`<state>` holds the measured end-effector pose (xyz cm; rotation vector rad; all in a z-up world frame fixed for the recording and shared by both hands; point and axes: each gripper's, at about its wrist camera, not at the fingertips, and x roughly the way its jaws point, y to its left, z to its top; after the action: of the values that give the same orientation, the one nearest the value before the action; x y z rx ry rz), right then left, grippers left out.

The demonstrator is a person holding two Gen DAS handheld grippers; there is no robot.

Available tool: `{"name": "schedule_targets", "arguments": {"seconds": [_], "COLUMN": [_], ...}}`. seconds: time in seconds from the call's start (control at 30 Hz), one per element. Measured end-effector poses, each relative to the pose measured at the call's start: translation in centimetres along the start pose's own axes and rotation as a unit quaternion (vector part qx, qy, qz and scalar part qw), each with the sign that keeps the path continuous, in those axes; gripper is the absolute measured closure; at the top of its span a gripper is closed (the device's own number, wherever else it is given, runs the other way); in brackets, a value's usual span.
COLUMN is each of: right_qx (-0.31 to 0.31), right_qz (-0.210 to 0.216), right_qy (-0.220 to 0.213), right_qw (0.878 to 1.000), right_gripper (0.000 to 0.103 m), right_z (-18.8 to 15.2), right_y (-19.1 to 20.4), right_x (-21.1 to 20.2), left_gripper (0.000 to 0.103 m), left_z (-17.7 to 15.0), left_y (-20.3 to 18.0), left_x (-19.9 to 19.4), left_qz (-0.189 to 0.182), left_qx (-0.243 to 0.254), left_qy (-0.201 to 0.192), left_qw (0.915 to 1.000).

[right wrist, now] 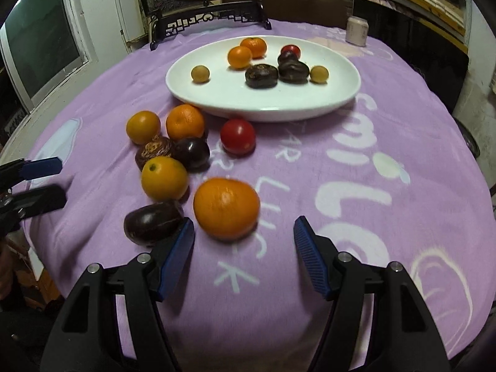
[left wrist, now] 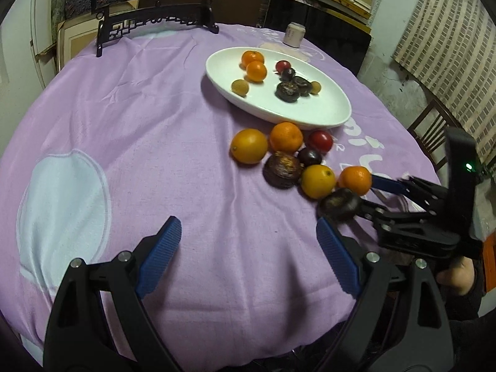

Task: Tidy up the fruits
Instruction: 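Grasp a tangerine with the right tool while the left tool grasps a dark mangosteen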

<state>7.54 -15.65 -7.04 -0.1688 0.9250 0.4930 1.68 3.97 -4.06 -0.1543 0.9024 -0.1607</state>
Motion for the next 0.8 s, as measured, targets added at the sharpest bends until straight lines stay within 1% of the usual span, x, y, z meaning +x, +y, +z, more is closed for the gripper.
{"name": "schedule_targets", "arguments": {"seconds": [0.07,0.1,0.13,0.17,0.27,0.3,0.47,0.6,0.7,0.73,0.77,0.8], "right_qx": [-0.004,-0.008,-0.012,-0.017,-0.004,0.001,0.031,0.045,0.049,0.051,0.052,0.054], "right_qz": [0.007,0.012,0.014,0.015,0.035,0.034,0.003,-0.005,-0.004,-0.003,-0.002,-0.002], "right_qy": [-0.006,-0.010,-0.013,-0.016,-0.014,-0.014,-0.028,-0.039,-0.044,-0.044,-0.044,-0.044], "right_qw": [1.000,1.000,1.000,1.000,0.999,0.999,0.999,0.998,0.998,0.998,0.998,0.998], "right_gripper": [0.036,0.040,0.048,0.062,0.062,0.062,0.062,0.062,0.062,0.062,0.062,0.062], "right_z": [0.1,0.2,0.3,0.4,0.4,0.3,-0.9,-2.1,-2.8,-2.9,-3.0,-3.1], "right_y": [0.0,0.1,0.2,0.4,0.1,-0.1,-2.4,-3.9,-4.3,-4.4,-4.6,-4.6], "right_x": [0.2,0.3,0.4,0.4,0.0,-0.1,-2.4,-4.1,-4.9,-5.0,-5.0,-5.1], "left_gripper": [0.012,0.012,0.013,0.013,0.012,0.013,0.012,0.012,0.013,0.014,0.016,0.027], "left_z": [0.0,0.0,0.0,0.0,0.1,0.1,0.1,0.3,0.8,0.9,1.0,1.1], "left_y": [-0.4,-0.6,-0.8,-1.0,-2.1,-2.7,-5.0,-6.8,-7.8,-8.1,-8.2,-8.4], "left_x": [-0.3,-0.3,-0.3,-0.1,0.4,0.6,1.8,3.7,5.4,5.9,6.7,7.3], "left_qz": [-0.002,-0.005,-0.007,-0.012,-0.025,-0.025,-0.033,-0.049,-0.056,-0.057,-0.050,-0.038], "left_qx": [0.004,0.007,0.007,0.008,0.015,0.022,0.048,0.059,0.057,0.056,0.053,0.052], "left_qy": [-0.003,-0.003,-0.001,0.002,0.015,0.018,0.033,0.055,0.069,0.073,0.077,0.079], "left_qw": [1.0000,1.0000,0.9999,0.9999,0.9995,0.9993,0.9978,0.9955,0.9945,0.9942,0.9944,0.9948]}}
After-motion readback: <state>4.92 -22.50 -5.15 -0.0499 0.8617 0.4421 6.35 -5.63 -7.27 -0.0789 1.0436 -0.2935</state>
